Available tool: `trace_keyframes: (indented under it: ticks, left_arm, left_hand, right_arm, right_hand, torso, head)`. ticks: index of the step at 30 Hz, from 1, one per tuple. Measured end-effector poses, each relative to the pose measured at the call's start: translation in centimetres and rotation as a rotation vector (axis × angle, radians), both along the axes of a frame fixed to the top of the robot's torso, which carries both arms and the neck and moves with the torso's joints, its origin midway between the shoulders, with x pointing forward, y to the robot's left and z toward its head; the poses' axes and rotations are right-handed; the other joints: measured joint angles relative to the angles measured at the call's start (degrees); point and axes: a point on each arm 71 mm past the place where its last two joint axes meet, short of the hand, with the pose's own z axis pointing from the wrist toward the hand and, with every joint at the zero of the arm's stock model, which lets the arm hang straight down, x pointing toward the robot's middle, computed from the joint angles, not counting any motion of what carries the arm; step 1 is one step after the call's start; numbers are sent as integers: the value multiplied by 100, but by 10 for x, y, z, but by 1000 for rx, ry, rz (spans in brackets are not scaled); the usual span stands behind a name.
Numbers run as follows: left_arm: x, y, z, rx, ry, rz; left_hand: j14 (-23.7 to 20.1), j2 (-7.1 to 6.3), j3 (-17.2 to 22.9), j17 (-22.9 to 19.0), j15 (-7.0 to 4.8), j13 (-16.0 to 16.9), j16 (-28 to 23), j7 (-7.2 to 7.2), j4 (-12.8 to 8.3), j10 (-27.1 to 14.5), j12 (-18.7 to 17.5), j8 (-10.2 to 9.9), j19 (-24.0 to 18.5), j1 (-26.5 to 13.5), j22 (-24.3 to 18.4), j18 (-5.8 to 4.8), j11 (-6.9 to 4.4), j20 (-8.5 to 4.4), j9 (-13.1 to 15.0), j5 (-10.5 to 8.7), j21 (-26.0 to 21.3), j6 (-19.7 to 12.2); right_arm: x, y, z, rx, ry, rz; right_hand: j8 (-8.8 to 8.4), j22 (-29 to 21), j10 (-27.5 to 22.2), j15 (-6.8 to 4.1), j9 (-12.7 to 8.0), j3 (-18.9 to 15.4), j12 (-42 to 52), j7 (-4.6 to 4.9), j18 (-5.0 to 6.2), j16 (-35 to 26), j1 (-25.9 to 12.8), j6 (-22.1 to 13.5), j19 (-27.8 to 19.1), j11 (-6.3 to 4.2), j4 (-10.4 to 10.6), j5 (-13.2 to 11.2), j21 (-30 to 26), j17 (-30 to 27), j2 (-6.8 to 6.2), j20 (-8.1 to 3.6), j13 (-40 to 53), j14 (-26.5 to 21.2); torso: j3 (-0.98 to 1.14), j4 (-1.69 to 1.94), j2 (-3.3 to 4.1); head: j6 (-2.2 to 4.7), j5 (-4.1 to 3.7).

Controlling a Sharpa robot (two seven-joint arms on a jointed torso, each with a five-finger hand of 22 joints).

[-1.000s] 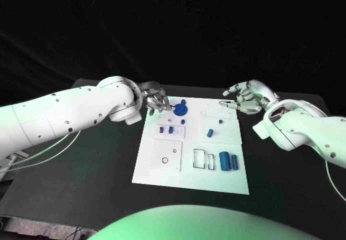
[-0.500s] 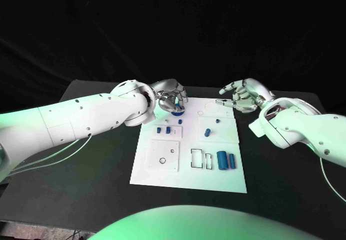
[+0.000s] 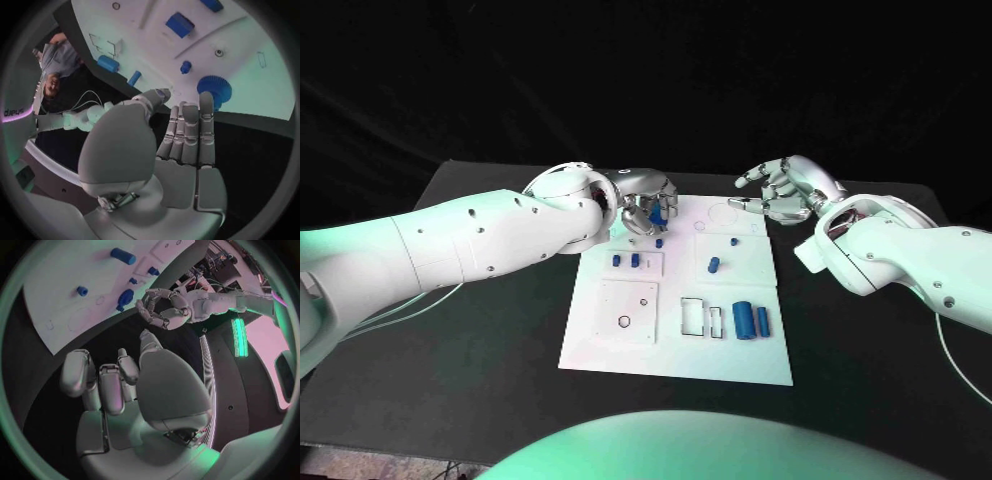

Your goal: Assemble the parts on the task board

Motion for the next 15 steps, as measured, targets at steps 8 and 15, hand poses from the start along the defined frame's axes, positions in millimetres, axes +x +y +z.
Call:
trace_keyframes:
  ticks: [8,15]
  left_arm:
    - [-2,-3,-11,79,28,-33]
    - [-3,-6,-16,120,50,-47]
  left_hand:
    - [39,-23,-24,83,1,-65,164,9,24,0,-62,-27,-17,-23,14,-1,0,18,-37,-23,0,112]
    - [91,0,-40,121,13,-95,216,9,40,0,-69,-30,-20,-47,22,-1,0,20,-50,-23,22,154]
  right_arm:
    - [0,0,0,0,-1,0]
    - [0,0,0,0,-1,0]
  right_hand:
    - [0,0,0,0,0,0,0,0,0,0,0,0,0,0,0,0,0,0,0,0,0,0]
    - [0,0,0,0,0,0,1,0,0,0,0,0,0,0,0,0,0,0,0,0,1,0]
  torso:
    - [-3,-1,-2]
    - [-3,1,-2]
  head:
    - [0,-15]
    - [0,-32]
